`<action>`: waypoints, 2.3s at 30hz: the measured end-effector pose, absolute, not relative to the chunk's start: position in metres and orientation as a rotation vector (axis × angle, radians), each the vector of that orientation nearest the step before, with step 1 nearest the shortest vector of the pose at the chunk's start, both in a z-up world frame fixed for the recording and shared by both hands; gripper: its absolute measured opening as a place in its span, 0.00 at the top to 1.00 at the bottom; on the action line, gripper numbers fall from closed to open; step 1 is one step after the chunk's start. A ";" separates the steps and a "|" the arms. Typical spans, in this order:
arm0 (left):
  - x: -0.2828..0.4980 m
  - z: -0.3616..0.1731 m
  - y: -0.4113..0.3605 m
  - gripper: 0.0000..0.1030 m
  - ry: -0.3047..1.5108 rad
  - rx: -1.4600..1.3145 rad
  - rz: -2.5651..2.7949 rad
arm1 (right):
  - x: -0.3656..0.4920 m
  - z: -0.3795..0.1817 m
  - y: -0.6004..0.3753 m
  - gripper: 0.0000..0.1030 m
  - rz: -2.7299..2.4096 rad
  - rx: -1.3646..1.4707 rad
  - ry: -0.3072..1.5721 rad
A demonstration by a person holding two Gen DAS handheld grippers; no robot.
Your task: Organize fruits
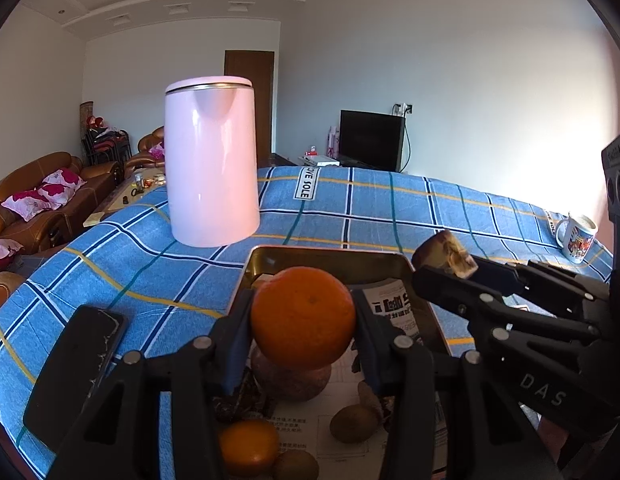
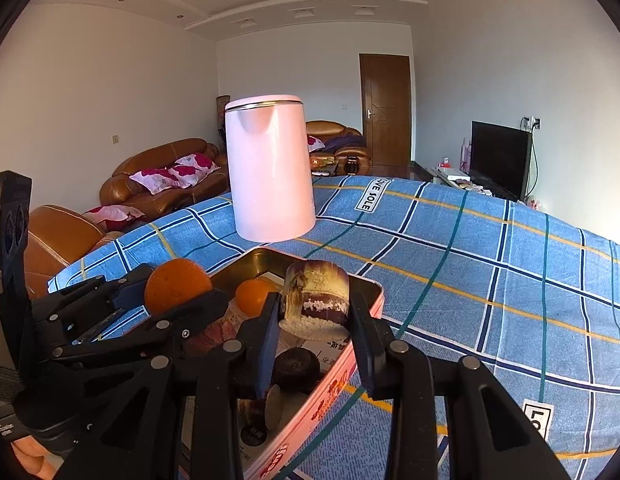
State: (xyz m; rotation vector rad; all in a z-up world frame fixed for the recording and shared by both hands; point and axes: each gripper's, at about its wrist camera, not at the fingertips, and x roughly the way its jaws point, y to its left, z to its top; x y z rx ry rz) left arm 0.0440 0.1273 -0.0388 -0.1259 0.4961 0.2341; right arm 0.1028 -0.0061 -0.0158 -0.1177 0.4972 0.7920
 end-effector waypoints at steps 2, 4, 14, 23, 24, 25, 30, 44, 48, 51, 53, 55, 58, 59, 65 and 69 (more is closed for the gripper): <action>0.045 -0.039 0.129 0.53 0.499 -0.124 0.239 | 0.105 -0.018 -0.004 0.65 0.791 -0.122 0.509; 0.047 -0.040 0.131 0.53 0.506 -0.128 0.241 | 0.106 -0.019 -0.003 0.65 0.789 -0.128 0.514; 0.052 -0.047 0.137 0.53 0.547 -0.139 0.231 | 0.117 -0.026 0.010 0.65 0.783 -0.160 0.572; 0.052 -0.047 0.137 0.53 0.550 -0.127 0.237 | 0.123 -0.032 0.014 0.65 0.791 -0.176 0.621; 0.052 -0.047 0.137 0.53 0.551 -0.130 0.234 | 0.123 -0.033 0.014 0.65 0.794 -0.175 0.625; 0.052 -0.047 0.137 0.53 0.551 -0.130 0.231 | 0.123 -0.032 0.014 0.65 0.797 -0.173 0.626; 0.047 -0.044 0.137 0.52 0.538 -0.129 0.229 | 0.121 -0.032 0.012 0.62 0.804 -0.173 0.622; 0.029 -0.028 0.128 0.10 0.465 -0.109 0.239 | 0.115 -0.026 -0.028 0.28 0.731 -0.060 0.592; 0.024 -0.026 0.128 0.08 0.455 -0.115 0.241 | 0.111 -0.021 -0.040 0.27 0.728 -0.034 0.579; 0.020 -0.025 0.128 0.07 0.446 -0.119 0.242 | 0.107 -0.019 -0.048 0.26 0.725 -0.015 0.572; 0.018 -0.023 0.127 0.07 0.440 -0.117 0.242 | 0.104 -0.016 -0.054 0.26 0.724 -0.002 0.566; 0.016 -0.022 0.126 0.07 0.435 -0.117 0.241 | 0.101 -0.014 -0.058 0.26 0.722 0.007 0.558; 0.013 -0.021 0.124 0.05 0.426 -0.115 0.242 | 0.096 -0.011 -0.062 0.25 0.720 0.007 0.545; 0.012 -0.021 0.124 0.04 0.423 -0.115 0.243 | 0.094 -0.010 -0.062 0.25 0.719 0.004 0.539; 0.009 -0.018 0.123 0.04 0.415 -0.112 0.243 | 0.082 -0.004 -0.063 0.25 0.712 -0.022 0.509; 0.007 -0.016 0.122 0.03 0.408 -0.111 0.240 | 0.076 -0.001 -0.066 0.25 0.711 -0.028 0.494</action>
